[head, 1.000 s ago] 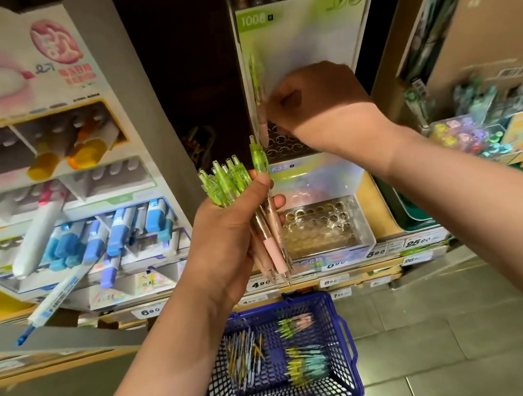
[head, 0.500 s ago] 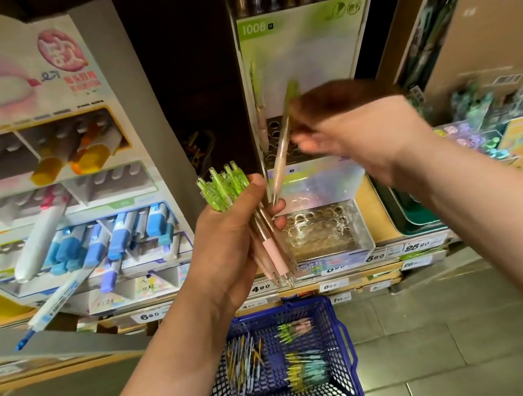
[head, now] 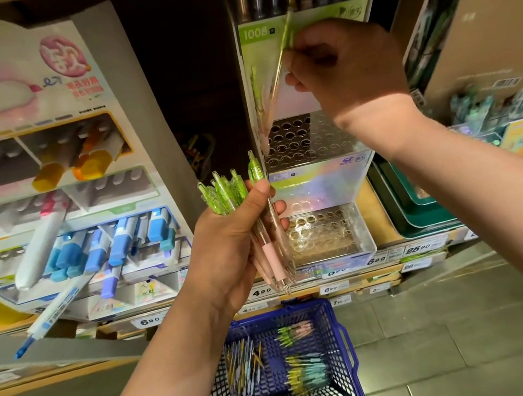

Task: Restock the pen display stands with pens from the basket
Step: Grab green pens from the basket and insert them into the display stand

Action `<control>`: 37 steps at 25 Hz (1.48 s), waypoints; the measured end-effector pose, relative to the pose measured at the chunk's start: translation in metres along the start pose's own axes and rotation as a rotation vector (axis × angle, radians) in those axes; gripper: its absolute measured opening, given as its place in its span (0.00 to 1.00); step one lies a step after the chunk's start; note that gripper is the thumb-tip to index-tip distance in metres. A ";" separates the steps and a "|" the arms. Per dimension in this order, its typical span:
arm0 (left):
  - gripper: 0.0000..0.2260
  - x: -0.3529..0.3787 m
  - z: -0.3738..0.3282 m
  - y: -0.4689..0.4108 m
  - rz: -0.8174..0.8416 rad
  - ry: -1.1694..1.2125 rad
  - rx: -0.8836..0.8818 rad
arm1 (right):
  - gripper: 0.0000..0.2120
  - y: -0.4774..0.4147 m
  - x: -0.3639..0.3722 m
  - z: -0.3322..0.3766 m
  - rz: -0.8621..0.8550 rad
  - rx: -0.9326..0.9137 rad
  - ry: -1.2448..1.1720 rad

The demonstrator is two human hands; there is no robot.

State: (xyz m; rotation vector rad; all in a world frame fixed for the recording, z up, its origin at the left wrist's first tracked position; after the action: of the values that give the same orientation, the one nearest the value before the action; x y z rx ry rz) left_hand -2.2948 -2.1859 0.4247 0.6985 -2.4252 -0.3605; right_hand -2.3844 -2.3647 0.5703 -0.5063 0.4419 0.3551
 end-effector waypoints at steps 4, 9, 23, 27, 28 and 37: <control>0.28 0.000 0.000 -0.002 -0.013 -0.007 0.005 | 0.10 -0.004 0.003 0.012 0.020 -0.099 0.171; 0.28 0.001 0.000 -0.002 -0.016 -0.028 0.011 | 0.10 0.009 0.028 0.001 0.178 -0.063 0.356; 0.15 0.009 -0.010 -0.007 0.022 -0.310 0.160 | 0.23 0.068 0.057 -0.027 0.585 0.433 0.108; 0.12 0.005 -0.007 -0.011 -0.007 -0.277 0.124 | 0.19 0.062 0.048 -0.031 0.473 0.430 -0.075; 0.12 0.004 -0.006 -0.012 -0.018 -0.273 0.118 | 0.17 0.064 0.046 -0.034 0.462 0.442 -0.095; 0.17 0.005 -0.008 -0.018 -0.080 -0.108 0.131 | 0.04 0.039 0.016 -0.029 0.380 0.432 -0.325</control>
State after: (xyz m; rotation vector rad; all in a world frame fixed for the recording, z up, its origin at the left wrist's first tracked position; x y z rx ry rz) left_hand -2.2857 -2.2044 0.4262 0.8555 -2.5460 -0.2803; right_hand -2.3964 -2.3446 0.5249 0.0635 0.2837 0.6765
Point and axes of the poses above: each hand's wrist, its own y-axis away from the middle knuckle, its own x-axis out of the palm, z = x × y, the point moved 9 cm from there along -y, towards the middle knuckle, and after that the axes turned 1 degree about -y, right-handed, at the moved point
